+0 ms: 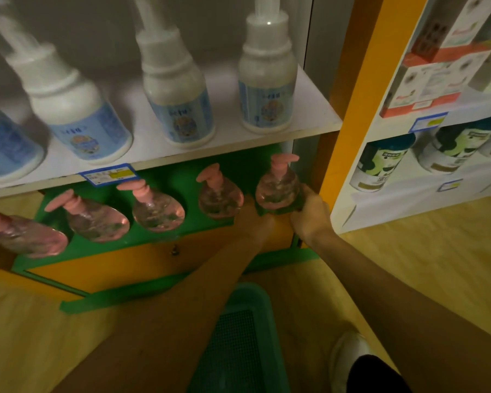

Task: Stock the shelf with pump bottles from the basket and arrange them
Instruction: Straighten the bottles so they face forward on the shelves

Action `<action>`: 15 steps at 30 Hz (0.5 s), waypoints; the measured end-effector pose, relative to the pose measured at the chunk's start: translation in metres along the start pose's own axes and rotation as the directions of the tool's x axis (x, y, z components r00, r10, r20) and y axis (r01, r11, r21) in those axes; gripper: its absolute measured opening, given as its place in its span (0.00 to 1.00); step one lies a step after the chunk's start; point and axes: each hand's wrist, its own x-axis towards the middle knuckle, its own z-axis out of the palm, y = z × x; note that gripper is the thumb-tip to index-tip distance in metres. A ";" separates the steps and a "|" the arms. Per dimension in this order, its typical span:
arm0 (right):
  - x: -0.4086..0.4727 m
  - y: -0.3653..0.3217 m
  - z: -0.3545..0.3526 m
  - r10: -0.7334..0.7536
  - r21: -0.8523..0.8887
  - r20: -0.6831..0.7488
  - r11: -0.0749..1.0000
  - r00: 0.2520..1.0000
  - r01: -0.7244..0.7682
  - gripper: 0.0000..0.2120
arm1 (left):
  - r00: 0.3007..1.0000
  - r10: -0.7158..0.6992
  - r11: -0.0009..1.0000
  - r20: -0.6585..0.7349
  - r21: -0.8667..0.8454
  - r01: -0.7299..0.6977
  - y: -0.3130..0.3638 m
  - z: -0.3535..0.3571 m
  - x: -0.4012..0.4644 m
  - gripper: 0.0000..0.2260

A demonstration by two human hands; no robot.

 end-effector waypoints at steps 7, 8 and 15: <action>-0.007 -0.005 0.010 -0.007 -0.017 -0.013 1.000 1.000 0.007 0.22 | 0.989 0.147 0.983 0.009 0.109 -0.147 0.002 -0.002 0.000 0.12; -0.007 -0.006 0.010 -0.003 -0.019 -0.014 1.000 1.000 0.002 0.23 | 0.989 0.148 0.983 0.007 0.105 -0.148 0.001 -0.002 0.000 0.13; -0.010 -0.007 0.018 0.032 0.059 -0.186 0.998 0.982 -0.021 0.17 | 0.984 0.175 0.984 -0.018 0.005 -0.175 -0.008 -0.003 -0.009 0.19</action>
